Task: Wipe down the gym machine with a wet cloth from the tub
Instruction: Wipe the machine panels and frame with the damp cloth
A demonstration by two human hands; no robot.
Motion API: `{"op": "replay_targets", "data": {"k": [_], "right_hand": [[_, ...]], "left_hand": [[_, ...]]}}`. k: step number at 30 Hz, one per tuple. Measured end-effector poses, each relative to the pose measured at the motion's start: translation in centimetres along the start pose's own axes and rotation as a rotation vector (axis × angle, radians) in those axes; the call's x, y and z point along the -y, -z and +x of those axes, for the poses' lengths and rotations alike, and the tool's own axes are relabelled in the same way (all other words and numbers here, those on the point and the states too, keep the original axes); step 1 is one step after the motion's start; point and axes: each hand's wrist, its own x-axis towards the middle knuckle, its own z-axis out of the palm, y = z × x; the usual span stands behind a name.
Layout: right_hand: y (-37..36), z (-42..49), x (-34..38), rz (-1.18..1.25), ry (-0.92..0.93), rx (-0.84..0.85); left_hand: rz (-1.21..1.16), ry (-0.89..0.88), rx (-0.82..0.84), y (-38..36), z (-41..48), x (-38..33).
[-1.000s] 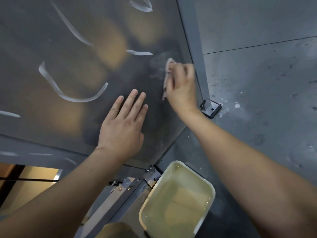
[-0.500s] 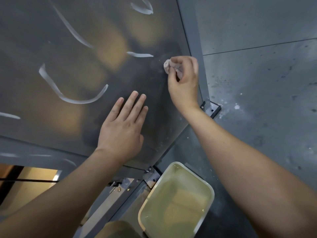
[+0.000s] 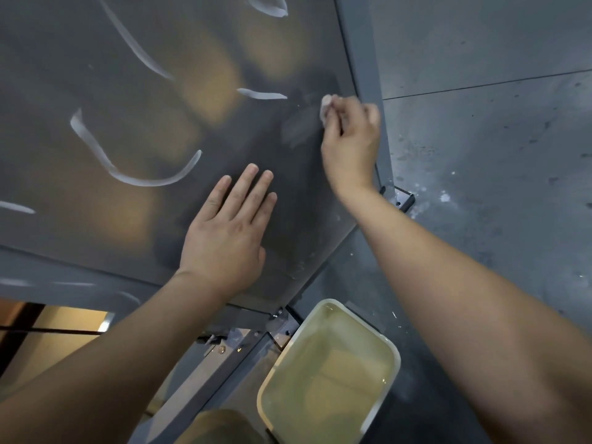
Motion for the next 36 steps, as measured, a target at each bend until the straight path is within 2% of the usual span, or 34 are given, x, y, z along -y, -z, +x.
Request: {"op": "replay_targets", "data": {"k": [1, 2, 4, 6, 8, 11, 12, 15, 17, 18, 21, 22, 26, 27, 28, 31, 32, 33, 36], "right_hand": [[-0.2, 0.0, 0.4, -0.001, -0.01, -0.019], [-0.5, -0.5, 0.9, -0.009, 0.066, 0.018], [-0.6, -2.1, 1.7, 0.002, 0.325, 0.204], [-0.2, -2.2, 1.4, -0.029, 0.451, 0.347], [-0.1, -0.8, 0.6, -0.082, 0.361, 0.269], [-0.2, 0.9, 0.9, -0.046, -0.022, 0.005], [-0.5, 0.6, 1.6, -0.037, -0.049, -0.008], [-0.9, -1.8, 2.7, -0.066, 0.185, 0.178], [-0.3, -1.8, 2.0, -0.106, 0.276, 0.285], [-0.3, -1.1, 1.4, -0.131, 0.249, 0.26], [-0.9, 0.8, 1.1, -0.101, -0.011, 0.045], [-1.3, 0.4, 1.5, -0.103, -0.021, 0.032], [-1.0, -2.4, 2.3, -0.078, 0.33, 0.341], [-0.8, -1.9, 2.0, -0.089, 0.363, 0.347], [-0.8, -1.1, 1.8, -0.11, 0.353, 0.292], [-1.3, 1.5, 2.3, -0.077, 0.062, -0.015], [-1.6, 1.6, 2.8, -0.062, 0.032, -0.052], [-1.8, 1.2, 3.4, -0.061, 0.084, -0.017], [-1.3, -1.4, 4.1, -0.08, 0.395, 0.257]], "left_hand": [[0.002, 0.002, -0.005, -0.1, 0.0, -0.1], [-0.004, 0.006, -0.015, -0.1, 0.0, -0.1], [-0.011, 0.012, -0.038, -0.4, 0.0, -0.2], [0.012, 0.01, -0.033, -0.5, 0.1, -0.1], [0.063, 0.005, -0.012, -0.8, 0.1, -0.1], [0.128, 0.015, -0.001, -1.7, 0.0, -0.1], [0.131, 0.023, -0.004, -1.8, 0.1, -0.1], [0.149, 0.014, 0.008, -1.9, 0.4, 0.0], [0.149, -0.004, 0.016, -1.9, 0.5, 0.2], [0.146, -0.009, 0.016, -1.9, 0.5, 0.2], [0.137, -0.006, 0.007, -2.1, 0.5, 0.3], [0.134, -0.003, -0.001, -2.2, 0.5, 0.3], [0.133, 0.003, 0.003, -2.1, 0.5, 0.3], [0.129, 0.003, 0.002, -2.1, 0.5, 0.3], [0.126, 0.006, -0.002, -2.1, 0.5, 0.3], [0.138, 0.011, -0.018, -2.1, 0.6, 0.3], [0.143, 0.01, -0.018, -2.2, 0.5, 0.3], [0.144, 0.009, -0.019, -2.1, 0.5, 0.2], [0.15, 0.014, -0.03, -2.1, 0.5, 0.2]]}}
